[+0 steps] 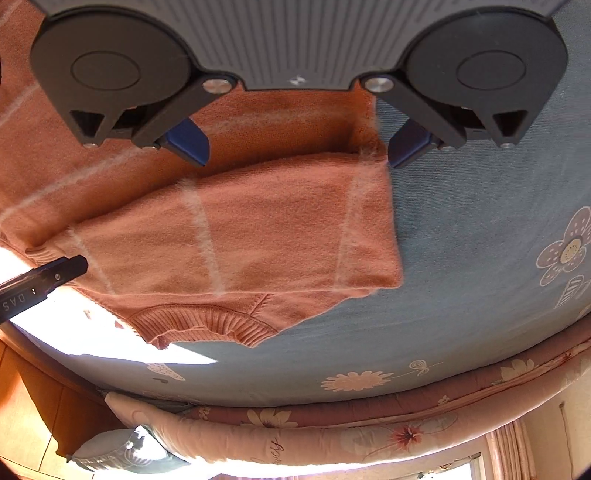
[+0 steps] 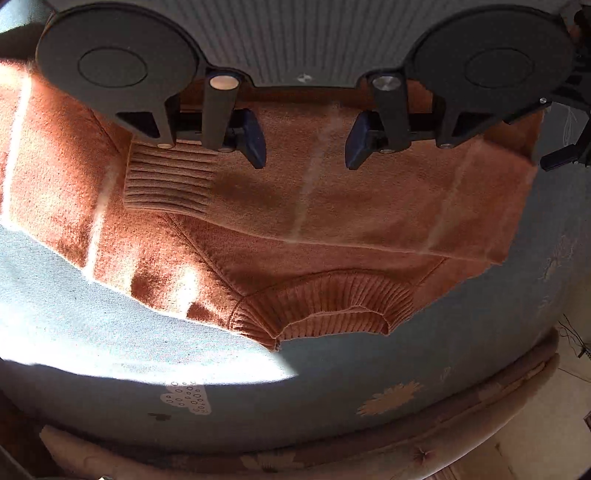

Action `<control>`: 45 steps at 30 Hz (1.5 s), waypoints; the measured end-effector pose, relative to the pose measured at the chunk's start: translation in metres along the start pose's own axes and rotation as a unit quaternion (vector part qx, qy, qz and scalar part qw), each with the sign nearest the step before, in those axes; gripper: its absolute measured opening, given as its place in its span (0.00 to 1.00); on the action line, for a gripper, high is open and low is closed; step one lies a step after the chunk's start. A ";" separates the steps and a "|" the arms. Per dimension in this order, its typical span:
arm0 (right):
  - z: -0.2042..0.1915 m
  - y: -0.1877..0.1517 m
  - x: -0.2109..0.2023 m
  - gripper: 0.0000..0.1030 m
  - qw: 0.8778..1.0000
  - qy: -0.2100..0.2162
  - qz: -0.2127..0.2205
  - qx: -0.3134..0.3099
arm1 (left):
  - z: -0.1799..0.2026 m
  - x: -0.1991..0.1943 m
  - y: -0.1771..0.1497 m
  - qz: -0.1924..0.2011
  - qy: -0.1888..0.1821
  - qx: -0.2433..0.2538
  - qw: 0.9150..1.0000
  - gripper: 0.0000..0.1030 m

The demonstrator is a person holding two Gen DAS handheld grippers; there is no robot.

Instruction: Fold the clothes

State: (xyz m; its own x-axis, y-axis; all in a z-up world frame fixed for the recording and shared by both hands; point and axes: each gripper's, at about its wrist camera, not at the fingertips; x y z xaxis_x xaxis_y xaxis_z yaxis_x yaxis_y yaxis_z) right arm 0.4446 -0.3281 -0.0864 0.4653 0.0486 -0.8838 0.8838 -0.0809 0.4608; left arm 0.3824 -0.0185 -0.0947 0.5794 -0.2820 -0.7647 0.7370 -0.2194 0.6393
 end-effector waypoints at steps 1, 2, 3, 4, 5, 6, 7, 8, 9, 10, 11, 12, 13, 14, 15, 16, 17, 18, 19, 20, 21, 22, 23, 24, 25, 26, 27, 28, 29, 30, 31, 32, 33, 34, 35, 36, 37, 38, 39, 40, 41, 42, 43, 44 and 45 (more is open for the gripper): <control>-0.003 0.000 0.000 0.51 1.000 0.001 -0.001 -0.002 | -0.006 0.000 -0.001 -0.003 0.017 -0.002 1.000 0.99; -0.007 0.001 -0.001 0.51 1.000 0.001 -0.002 -0.005 | -0.011 0.002 -0.003 -0.008 0.035 0.001 0.999 0.99; -0.010 0.002 0.000 0.51 1.000 0.002 -0.003 -0.006 | -0.013 0.004 -0.003 -0.011 0.047 0.008 0.999 0.99; -0.014 0.003 0.000 0.51 1.000 0.002 -0.003 -0.007 | -0.015 0.005 -0.004 -0.008 0.054 0.015 0.998 0.99; -0.017 0.003 0.001 0.51 1.000 0.002 -0.004 -0.009 | -0.017 0.006 -0.004 -0.005 0.065 0.023 0.998 0.99; -0.021 0.004 0.001 0.51 1.000 0.003 -0.004 -0.010 | -0.019 0.008 -0.004 -0.002 0.078 0.031 0.996 0.99; -0.025 0.006 0.002 0.51 1.000 0.004 -0.003 -0.014 | -0.021 0.008 -0.003 0.002 0.087 0.032 0.996 0.99; -0.029 0.007 0.003 0.51 1.000 0.006 -0.002 -0.017 | -0.024 0.008 -0.002 0.007 0.092 0.029 0.995 0.99; -0.032 0.007 0.003 0.51 1.000 0.008 -0.002 -0.022 | -0.028 0.008 -0.002 0.012 0.097 0.026 0.995 0.99; -0.036 0.008 0.003 0.51 1.000 0.009 -0.002 -0.026 | -0.031 0.009 -0.002 0.009 0.105 0.024 0.994 0.99; -0.039 0.008 0.004 0.51 0.999 0.009 -0.002 -0.030 | -0.035 0.010 -0.003 0.004 0.108 0.019 0.994 1.00; -0.042 0.009 0.004 0.51 0.999 0.010 -0.002 -0.035 | -0.039 0.010 -0.005 0.001 0.108 0.013 0.994 1.00; -0.045 0.009 0.005 0.51 0.999 0.011 -0.003 -0.040 | -0.043 0.011 -0.007 -0.002 0.108 0.008 0.994 1.00; -0.047 0.009 0.005 0.51 0.999 0.010 -0.003 -0.043 | -0.047 0.011 -0.009 -0.004 0.105 0.000 0.994 1.00; -0.048 0.008 0.005 0.52 0.999 0.010 -0.004 -0.045 | -0.050 0.010 -0.010 -0.005 0.100 -0.008 0.995 1.00; -0.047 0.008 0.006 0.52 0.999 0.010 -0.005 -0.044 | -0.053 0.010 -0.011 -0.006 0.093 -0.015 0.995 1.00; -0.047 0.008 0.006 0.52 0.999 0.011 -0.006 -0.043 | -0.054 0.010 -0.011 -0.008 0.088 -0.022 0.996 1.00; -0.046 0.008 0.007 0.52 0.999 0.010 -0.007 -0.042 | -0.055 0.010 -0.010 -0.010 0.086 -0.027 0.996 1.00; -0.045 0.007 0.007 0.52 0.999 0.010 -0.008 -0.042 | -0.055 0.009 -0.010 -0.012 0.084 -0.030 0.996 1.00; -0.044 0.006 0.006 0.52 0.999 0.009 -0.009 -0.041 | -0.052 0.008 -0.007 -0.011 0.074 -0.028 0.997 1.00; -0.043 0.005 0.005 0.52 0.999 0.008 -0.008 -0.042 | -0.046 0.009 -0.004 -0.008 0.059 -0.023 0.998 0.99; -0.043 0.004 0.003 0.52 0.999 0.009 -0.004 -0.045 | -0.041 0.010 0.000 -0.005 0.043 -0.019 0.999 0.99; -0.043 0.002 0.001 0.52 0.999 0.011 0.000 -0.047 | -0.035 0.010 0.003 -0.001 0.027 -0.015 1.000 0.99; -0.043 0.001 -0.002 0.52 0.999 0.015 0.005 -0.050 | -0.030 0.011 0.006 0.002 0.011 -0.010 1.000 0.99; -0.044 -0.001 -0.004 0.52 0.998 0.017 0.010 -0.052 | -0.024 0.012 0.010 0.006 -0.005 -0.006 1.000 0.99; -0.045 -0.003 -0.004 0.52 0.998 0.020 0.013 -0.055 | -0.019 0.012 0.013 0.009 -0.021 -0.002 1.000 0.99; -0.046 -0.005 -0.005 0.52 0.998 0.023 0.015 -0.059 | -0.013 0.013 0.016 0.012 -0.037 0.002 0.999 0.99; -0.048 -0.008 -0.003 0.52 0.998 0.026 0.017 -0.063 | -0.008 0.014 0.020 0.016 -0.053 0.007 0.998 0.99; -0.051 -0.011 -0.002 0.51 0.997 0.030 0.018 -0.067 | -0.002 0.014 0.023 0.019 -0.068 0.011 0.997 0.99; -0.054 -0.013 -0.001 0.51 0.997 0.038 0.020 -0.070 | 0.003 0.015 0.027 0.022 -0.084 0.015 0.996 0.99; -0.057 -0.015 0.001 0.51 0.996 0.045 0.021 -0.073 | 0.008 0.016 0.030 0.026 -0.100 0.020 0.994 0.99; -0.059 -0.017 0.003 0.51 0.996 0.053 0.021 -0.075 | 0.014 0.016 0.033 0.029 -0.116 0.024 0.993 0.99; -0.061 -0.018 0.005 0.52 0.995 0.058 0.022 -0.077 | 0.019 0.017 0.037 0.032 -0.132 0.028 0.990 0.99; -0.060 -0.020 0.006 0.52 0.995 0.056 0.022 -0.077 | 0.025 0.018 0.040 0.036 -0.147 0.033 0.988 0.99; -0.059 -0.022 0.007 0.52 0.995 0.054 0.022 -0.076 | 0.027 0.023 0.040 0.029 -0.155 0.031 0.987 0.99; -0.055 -0.024 0.006 0.51 0.996 0.052 0.022 -0.073 | 0.026 0.030 0.036 0.018 -0.152 0.029 0.988 0.99; -0.044 -0.027 0.003 0.51 0.997 0.048 0.023 -0.060 | 0.025 0.035 0.031 0.008 -0.145 0.030 0.989 0.99; -0.034 -0.031 0.000 0.51 0.998 0.044 0.024 -0.047 | 0.022 0.040 0.026 -0.006 -0.135 0.035 0.990 0.99; -0.024 -0.034 -0.003 0.51 0.998 0.039 0.022 -0.034 | 0.018 0.044 0.020 -0.024 -0.122 0.043 0.991 0.99; -0.014 -0.036 -0.005 0.51 0.999 0.035 0.013 -0.021 | 0.018 0.043 0.017 -0.033 -0.117 0.052 0.991 0.99; -0.004 -0.039 -0.006 0.51 1.000 0.030 0.005 -0.008 | 0.019 0.038 0.015 -0.035 -0.118 0.064 0.990 0.99; 0.003 -0.041 -0.008 0.52 1.000 0.026 -0.001 0.003 | 0.020 0.033 0.014 -0.037 -0.120 0.075 0.989 0.99; 0.007 -0.042 -0.011 0.52 1.000 0.022 -0.001 0.006 | 0.022 0.029 0.014 -0.038 -0.122 0.083 0.988 0.99; 0.010 -0.042 -0.014 0.52 1.000 0.023 0.001 0.008 | 0.024 0.024 0.015 -0.035 -0.126 0.088 0.987 0.99; 0.008 -0.040 -0.016 0.52 0.999 0.035 0.008 0.009 | 0.026 0.021 0.017 -0.031 -0.131 0.090 0.987 0.99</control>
State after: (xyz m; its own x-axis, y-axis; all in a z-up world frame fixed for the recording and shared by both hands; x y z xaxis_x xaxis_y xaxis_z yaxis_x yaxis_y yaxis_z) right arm 0.4009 -0.3340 -0.0912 0.4819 0.1167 -0.8684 0.8757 -0.0995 0.4726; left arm 0.3976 -0.0525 -0.0979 0.4068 -0.4900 -0.7710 0.6813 -0.3995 0.6134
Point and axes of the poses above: each gripper's, at about its wrist camera, not at the fingertips, and x roughly the way its jaws point, z to its right, y to its top, and after that the axes turned 12 degrees about -y, right-handed
